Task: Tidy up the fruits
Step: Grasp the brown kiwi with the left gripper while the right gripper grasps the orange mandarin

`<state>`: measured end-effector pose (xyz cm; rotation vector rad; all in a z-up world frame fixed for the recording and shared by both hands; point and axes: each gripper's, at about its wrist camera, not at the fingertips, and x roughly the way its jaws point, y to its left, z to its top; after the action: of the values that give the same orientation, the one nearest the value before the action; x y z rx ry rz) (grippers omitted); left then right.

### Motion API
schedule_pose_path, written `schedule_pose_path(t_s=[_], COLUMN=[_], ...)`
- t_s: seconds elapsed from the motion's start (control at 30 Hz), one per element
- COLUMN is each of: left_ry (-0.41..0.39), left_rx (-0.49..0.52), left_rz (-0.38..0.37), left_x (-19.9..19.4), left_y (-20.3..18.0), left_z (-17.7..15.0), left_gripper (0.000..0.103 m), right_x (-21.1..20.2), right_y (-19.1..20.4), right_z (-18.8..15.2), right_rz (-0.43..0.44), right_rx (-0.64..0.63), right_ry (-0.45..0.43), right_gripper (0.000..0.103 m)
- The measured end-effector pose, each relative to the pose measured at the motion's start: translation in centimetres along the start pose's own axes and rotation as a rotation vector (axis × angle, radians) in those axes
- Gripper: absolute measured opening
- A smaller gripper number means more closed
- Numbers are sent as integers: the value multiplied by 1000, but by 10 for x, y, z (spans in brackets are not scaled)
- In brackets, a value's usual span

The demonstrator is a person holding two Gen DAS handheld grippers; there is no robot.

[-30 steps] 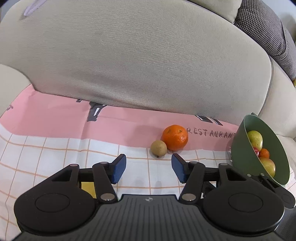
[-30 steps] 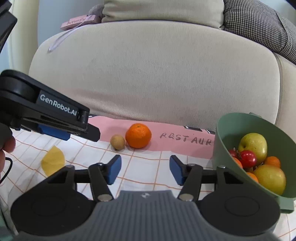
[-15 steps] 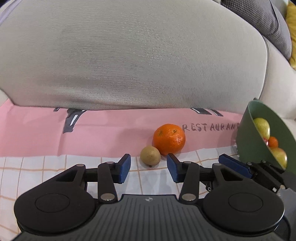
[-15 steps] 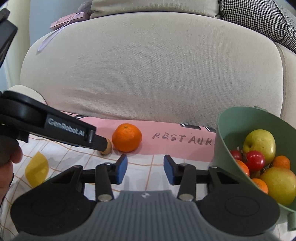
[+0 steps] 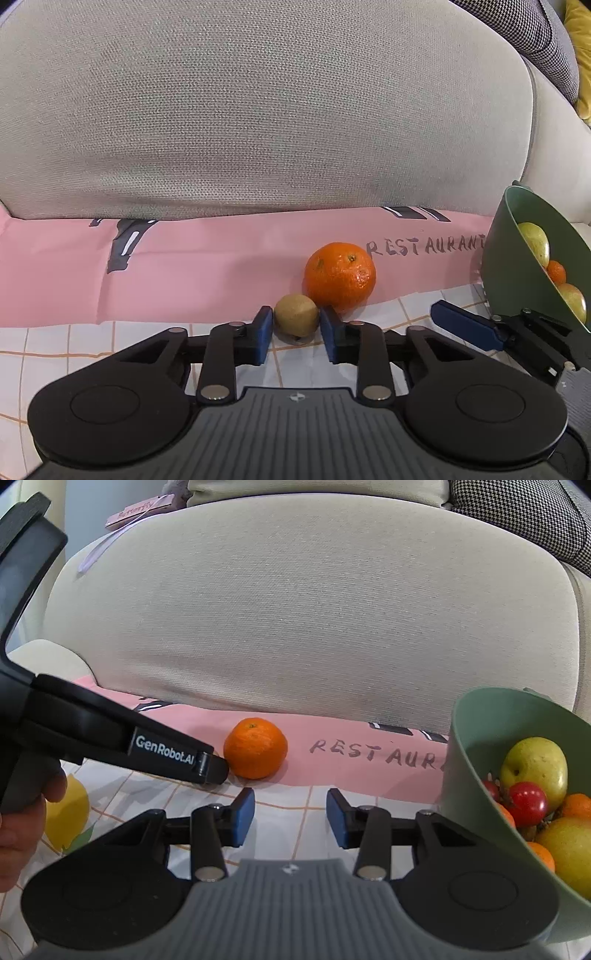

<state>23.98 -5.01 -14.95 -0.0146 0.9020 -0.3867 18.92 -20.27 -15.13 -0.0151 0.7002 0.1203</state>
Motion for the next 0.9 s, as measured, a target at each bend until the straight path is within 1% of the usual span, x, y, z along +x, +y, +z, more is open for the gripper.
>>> schedule_pose_path(t_s=[0.03,0.27,0.37,0.5,0.6,0.73,0.9], left_ry=[-1,-43,-56,-69,-77,-77,-72], left_rx=[-3,-74,-101,-130,-135,-141,-135], left_rz=[-3,33,44,57,69,81,71], left_x=[-1,-14,-17,-20,-22,-21,-21], left_y=[1,16,21,26,28,30,30], left_z=[0,2,2,0,-2,-2,-3], left_gripper=[31,30,30,30,30,30,30], right_x=[1,7,12,20,29,38,46], right_y=[1,8,12,17,21,21,21], right_z=[0,5,9,15,21,27,31], right_rz=[2,23,31,37,44,38,43], right_rx=[-2,-34,-46,-57,-69,-62,-46], right_ry=[-2,-3,0,2,11,18,25], right_gripper=[41,41,44,44,48,48,48])
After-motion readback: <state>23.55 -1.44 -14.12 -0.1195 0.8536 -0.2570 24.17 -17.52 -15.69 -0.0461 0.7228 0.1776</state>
